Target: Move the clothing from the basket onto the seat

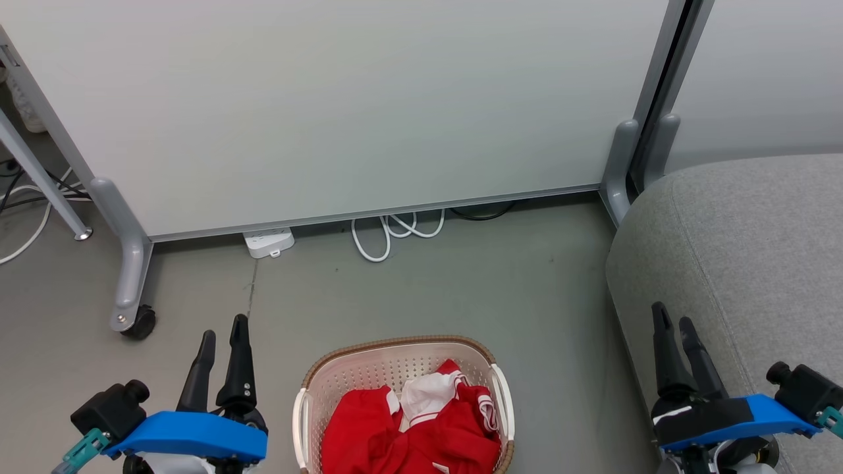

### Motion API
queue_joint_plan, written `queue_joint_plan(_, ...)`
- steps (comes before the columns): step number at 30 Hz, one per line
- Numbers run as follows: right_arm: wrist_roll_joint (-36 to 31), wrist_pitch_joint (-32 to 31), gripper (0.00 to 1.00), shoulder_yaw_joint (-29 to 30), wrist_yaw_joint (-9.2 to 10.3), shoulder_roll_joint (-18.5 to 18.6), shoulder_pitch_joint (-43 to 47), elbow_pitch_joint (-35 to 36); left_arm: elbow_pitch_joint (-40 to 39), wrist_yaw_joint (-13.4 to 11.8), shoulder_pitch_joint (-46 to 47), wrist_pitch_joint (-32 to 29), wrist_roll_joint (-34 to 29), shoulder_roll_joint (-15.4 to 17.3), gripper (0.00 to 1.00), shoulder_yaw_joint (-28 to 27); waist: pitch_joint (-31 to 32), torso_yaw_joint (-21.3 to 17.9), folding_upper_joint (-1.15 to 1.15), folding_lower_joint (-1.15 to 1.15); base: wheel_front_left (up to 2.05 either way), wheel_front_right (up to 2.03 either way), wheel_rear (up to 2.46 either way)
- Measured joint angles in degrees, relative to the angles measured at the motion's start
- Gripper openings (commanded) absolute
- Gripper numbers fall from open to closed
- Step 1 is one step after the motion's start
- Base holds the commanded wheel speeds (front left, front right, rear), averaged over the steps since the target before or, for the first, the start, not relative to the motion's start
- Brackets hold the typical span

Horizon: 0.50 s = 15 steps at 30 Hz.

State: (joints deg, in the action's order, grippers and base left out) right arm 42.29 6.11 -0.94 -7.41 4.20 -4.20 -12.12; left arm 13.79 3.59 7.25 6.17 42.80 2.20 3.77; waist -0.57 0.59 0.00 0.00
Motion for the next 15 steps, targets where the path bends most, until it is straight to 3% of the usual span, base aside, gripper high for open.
queue_joint_plan(15,-9.9,2.3,1.0,-1.2,0.0,0.1,-0.4,-0.5,0.7,-0.7,1.0,2.3,-9.7,0.1,1.0,1.6,0.0,0.3,0.0,0.0,0.0,0.0,0.0)
